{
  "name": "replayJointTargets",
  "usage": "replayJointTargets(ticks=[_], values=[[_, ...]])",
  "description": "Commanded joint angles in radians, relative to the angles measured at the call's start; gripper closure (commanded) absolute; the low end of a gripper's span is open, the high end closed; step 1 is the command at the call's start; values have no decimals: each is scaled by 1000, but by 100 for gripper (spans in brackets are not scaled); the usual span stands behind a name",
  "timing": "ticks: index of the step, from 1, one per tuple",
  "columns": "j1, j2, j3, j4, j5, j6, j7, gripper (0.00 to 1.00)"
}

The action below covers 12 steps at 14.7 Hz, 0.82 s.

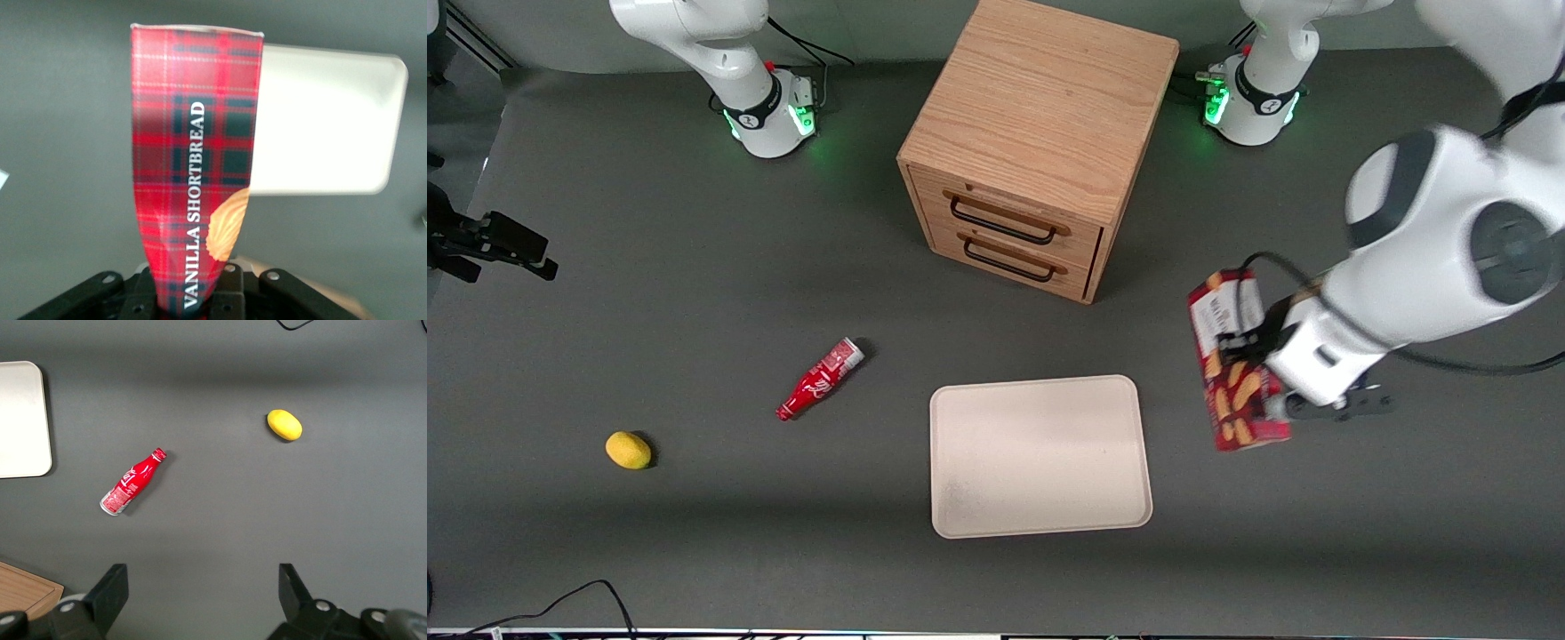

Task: Place red cookie box on tray
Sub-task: 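Lift the cookie box upright and carry it toward the white tray, then lower the held box onto the tray's corner and open the left gripper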

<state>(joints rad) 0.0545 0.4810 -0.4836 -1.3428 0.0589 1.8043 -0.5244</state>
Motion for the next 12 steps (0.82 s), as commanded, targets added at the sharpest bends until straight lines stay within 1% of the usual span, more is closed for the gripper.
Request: replayJointTargets(ticks=[1, 5, 6, 7, 9, 10, 12], values=[[-4, 89, -61, 14, 123, 62, -120, 100], [-22, 201, -61, 16, 208, 179, -128, 100], [-38, 243, -61, 16, 257, 241, -132, 100], [-50, 275, -59, 16, 287, 301, -150, 100], [-61, 316, -58, 16, 346, 335, -177, 100], [-68, 333, -58, 17, 355, 343, -181, 100], [-87, 366, -53, 17, 358, 416, -187, 100]])
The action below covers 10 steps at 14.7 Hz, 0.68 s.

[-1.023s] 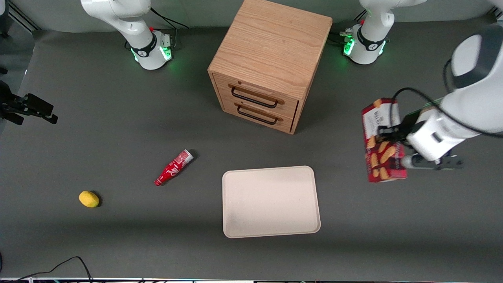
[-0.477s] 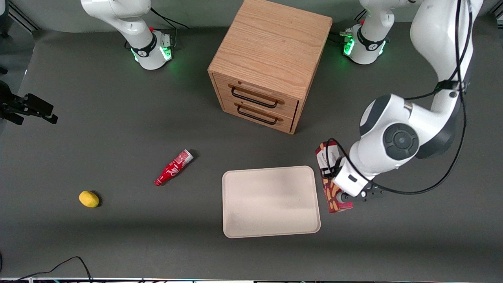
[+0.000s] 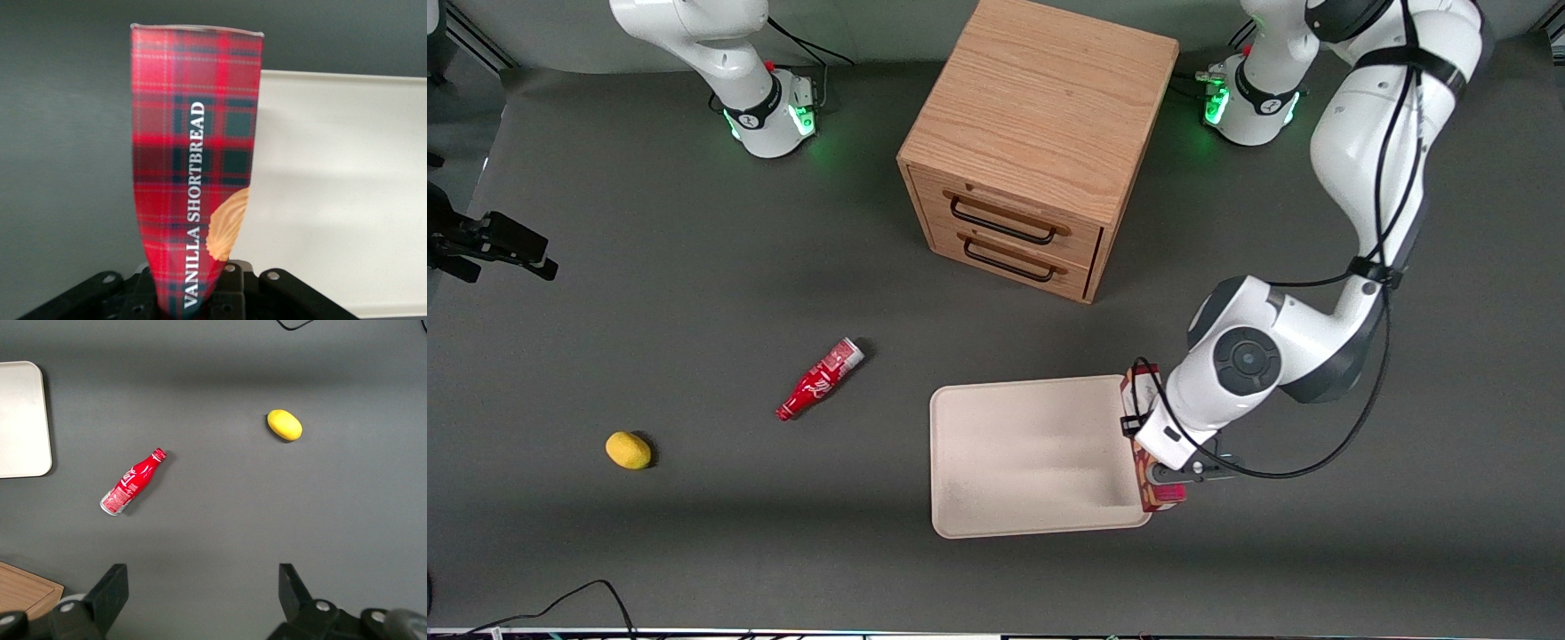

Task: Place red cookie box on tray
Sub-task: 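Lower the held box onto the tray's corner and open the left gripper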

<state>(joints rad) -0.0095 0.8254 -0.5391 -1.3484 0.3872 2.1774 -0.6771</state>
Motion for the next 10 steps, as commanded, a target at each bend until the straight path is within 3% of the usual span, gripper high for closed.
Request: replayJointTargets(ticks=[1, 10], values=[[-38, 26, 5, 22, 33, 54, -44, 100], [-61, 66, 45, 9, 82, 81, -52, 100]])
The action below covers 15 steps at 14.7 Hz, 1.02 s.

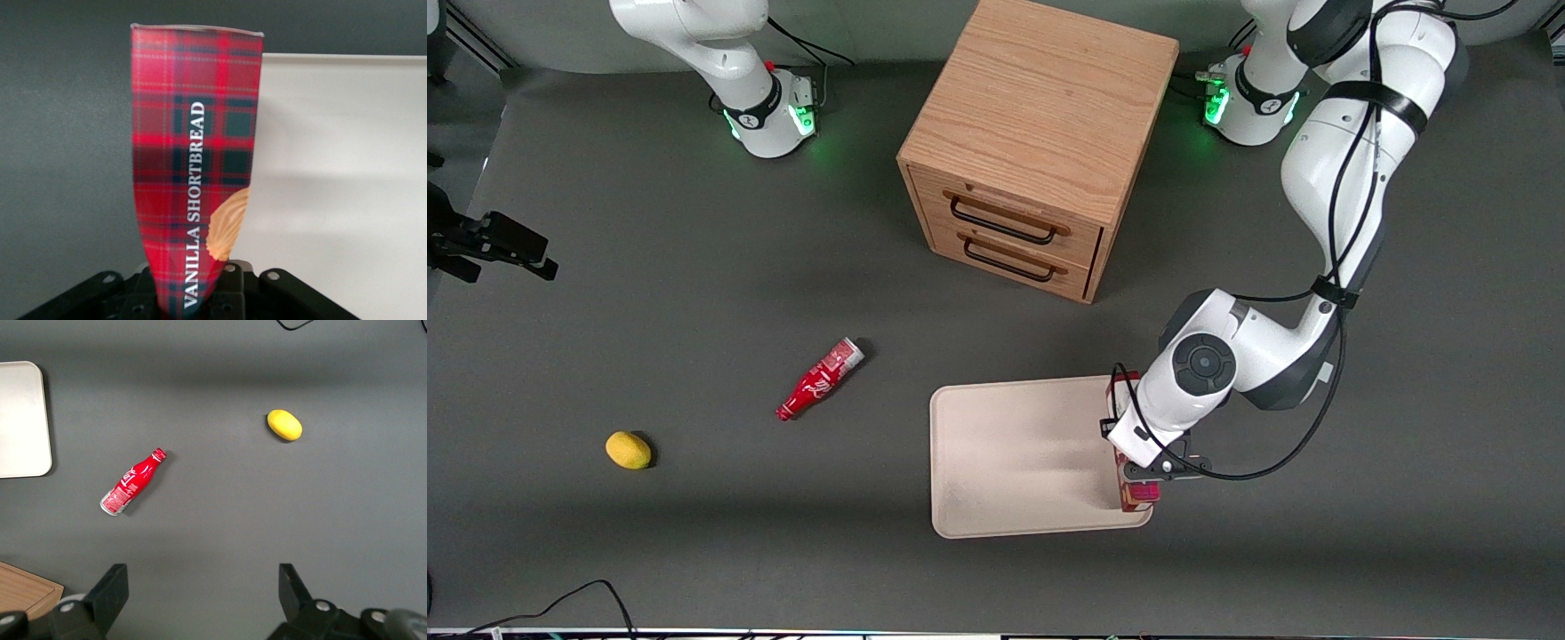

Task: Place red cookie box on tray
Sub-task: 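Lower the held box onto the tray's corner and open the left gripper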

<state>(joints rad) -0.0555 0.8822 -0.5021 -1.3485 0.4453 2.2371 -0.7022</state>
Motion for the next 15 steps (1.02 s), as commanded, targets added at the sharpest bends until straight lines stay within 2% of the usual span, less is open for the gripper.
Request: replayJointTargets(ticks=[1, 2, 3, 4, 5, 9, 12, 14, 15], values=[[-14, 9, 8, 2, 24, 30, -26, 90], [-13, 9, 8, 0, 24, 30, -26, 74], [-13, 9, 8, 0, 24, 30, -26, 52], [-13, 9, 8, 0, 24, 30, -26, 23], [-13, 9, 8, 0, 24, 29, -28, 2], [2, -22, 5, 15, 9, 12, -30, 0], [19, -86, -4, 25, -10, -118, -19, 0], [49, -161, -10, 34, -60, -212, -11, 0], [68, -225, -9, 31, -113, -250, 7, 0]])
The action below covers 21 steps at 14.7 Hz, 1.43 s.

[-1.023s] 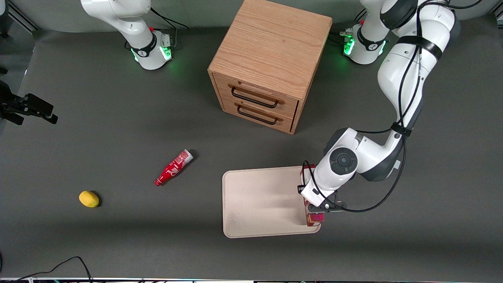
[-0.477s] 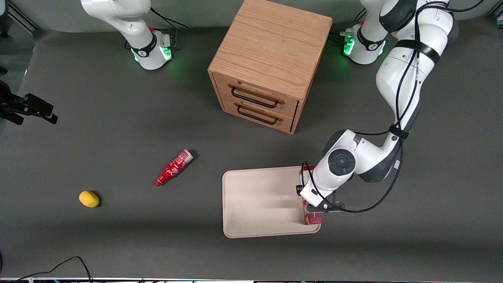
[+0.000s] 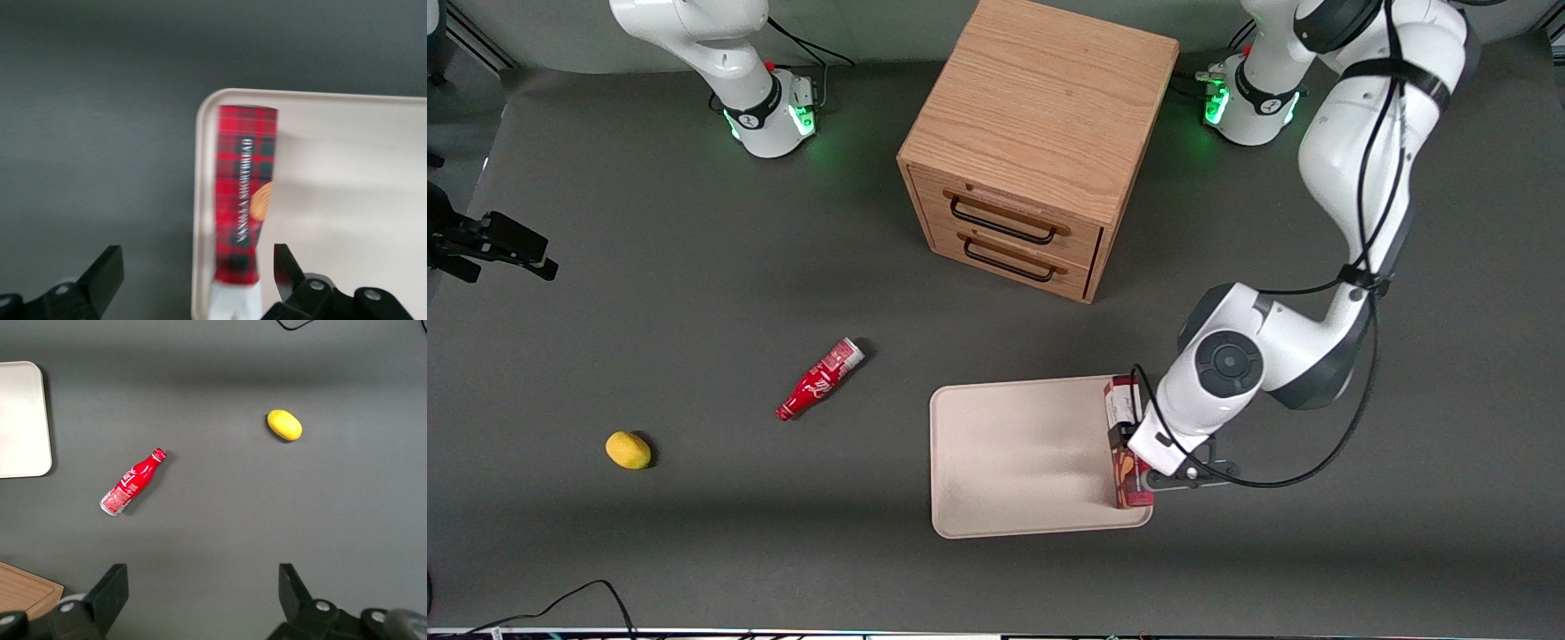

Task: Place red cookie box on tray

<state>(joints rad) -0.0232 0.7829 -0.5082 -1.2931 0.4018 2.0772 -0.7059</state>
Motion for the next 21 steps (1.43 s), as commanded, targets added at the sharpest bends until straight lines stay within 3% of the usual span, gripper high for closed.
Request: replayJointTargets(ticks=[1, 4, 5, 7, 10, 13, 18, 21], values=[[51, -176, 0, -25, -119, -144, 38, 0], [126, -305, 16, 29, -246, -409, 222, 0], [138, -341, 29, 43, -259, -501, 285, 0], [135, -433, 136, 32, -288, -624, 405, 0], [109, -575, 379, -8, -424, -722, 648, 0], [39, -713, 511, -113, -436, -750, 714, 0], [-53, -879, 571, -327, -428, -674, 714, 0], [-66, -870, 583, -299, -425, -684, 724, 0]])
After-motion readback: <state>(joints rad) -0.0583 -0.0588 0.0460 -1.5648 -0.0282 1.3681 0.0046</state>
